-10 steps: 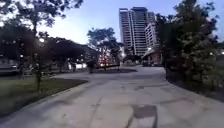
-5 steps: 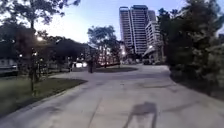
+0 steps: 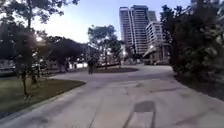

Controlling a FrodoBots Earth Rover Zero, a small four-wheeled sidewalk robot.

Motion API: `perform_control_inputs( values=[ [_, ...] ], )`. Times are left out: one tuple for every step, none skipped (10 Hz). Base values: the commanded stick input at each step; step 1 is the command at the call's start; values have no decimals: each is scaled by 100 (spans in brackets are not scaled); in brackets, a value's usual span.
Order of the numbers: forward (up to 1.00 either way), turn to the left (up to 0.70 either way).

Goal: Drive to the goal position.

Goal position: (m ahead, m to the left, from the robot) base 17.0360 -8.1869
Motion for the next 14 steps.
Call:
perform_control_inputs(
  values=[
    [70, -35],
    [70, -35],
    [70, -35],
    [70, -35],
    [70, -35],
    [70, -35],
    [70, -35],
    [70, -2],
    [70, 0],
    [70, 0],
    [70, 0],
    [70, 0],
    [70, 0],
    [70, 0]
  ],
)
